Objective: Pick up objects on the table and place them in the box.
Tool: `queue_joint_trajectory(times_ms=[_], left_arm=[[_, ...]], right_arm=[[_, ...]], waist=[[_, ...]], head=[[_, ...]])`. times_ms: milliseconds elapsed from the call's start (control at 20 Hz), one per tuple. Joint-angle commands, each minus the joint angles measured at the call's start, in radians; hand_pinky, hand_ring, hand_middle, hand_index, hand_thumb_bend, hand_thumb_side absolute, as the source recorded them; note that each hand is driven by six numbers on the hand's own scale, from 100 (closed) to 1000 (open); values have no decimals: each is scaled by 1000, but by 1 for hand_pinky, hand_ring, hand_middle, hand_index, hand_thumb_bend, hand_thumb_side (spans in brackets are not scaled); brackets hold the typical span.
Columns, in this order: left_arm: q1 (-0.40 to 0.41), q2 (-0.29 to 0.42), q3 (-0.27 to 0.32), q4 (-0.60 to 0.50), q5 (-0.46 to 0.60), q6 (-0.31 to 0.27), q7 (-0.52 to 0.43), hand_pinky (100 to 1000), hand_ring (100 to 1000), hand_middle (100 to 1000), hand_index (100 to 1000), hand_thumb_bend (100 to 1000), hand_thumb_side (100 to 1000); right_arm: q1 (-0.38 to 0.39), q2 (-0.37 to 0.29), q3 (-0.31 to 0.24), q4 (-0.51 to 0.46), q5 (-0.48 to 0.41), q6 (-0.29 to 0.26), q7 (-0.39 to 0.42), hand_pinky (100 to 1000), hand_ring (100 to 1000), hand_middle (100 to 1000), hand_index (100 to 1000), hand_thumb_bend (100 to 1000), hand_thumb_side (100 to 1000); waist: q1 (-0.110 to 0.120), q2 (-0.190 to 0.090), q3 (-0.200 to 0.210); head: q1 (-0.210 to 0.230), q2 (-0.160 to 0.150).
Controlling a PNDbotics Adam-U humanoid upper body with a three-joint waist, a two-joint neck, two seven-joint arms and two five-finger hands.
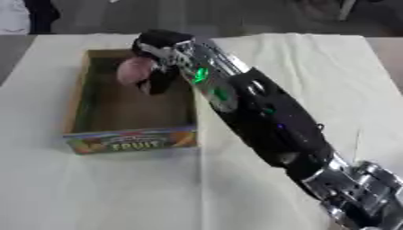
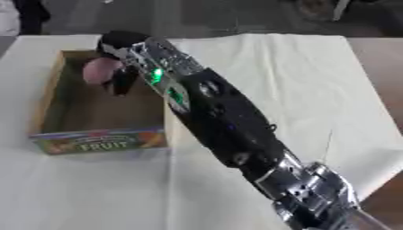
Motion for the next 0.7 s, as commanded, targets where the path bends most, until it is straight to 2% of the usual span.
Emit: queue_joint_trajectory(times_ms=[50,400,550,700], left_arm=[[-9,6,0,-19,4,0,-2,789,578,602,807,100,542],[-9,5,-1,-19,4,1,-1,789,577,601,807,100,541],[-9,5,-1,-19,4,2,-1,789,577,601,807,100,541],[-8,5,-1,-19,4,3,-1,789,577,601,807,100,540]], right_arm=[[-22,13,-17,25,19,-15,14,760,870,706,596,100,135],[-30,30,-23,42,27,-42,63,812,914,779,763,100,134],[-34,32,-25,41,32,-45,82,834,933,809,844,234,134],[-37,34,-28,42,40,-48,107,850,947,837,896,407,100]], waist=[[4,-18,2],[4,-18,2],[3,-19,2],[3,-20,2]], head=[[-3,-8],[-5,-9],[-5,-9],[-5,-10]])
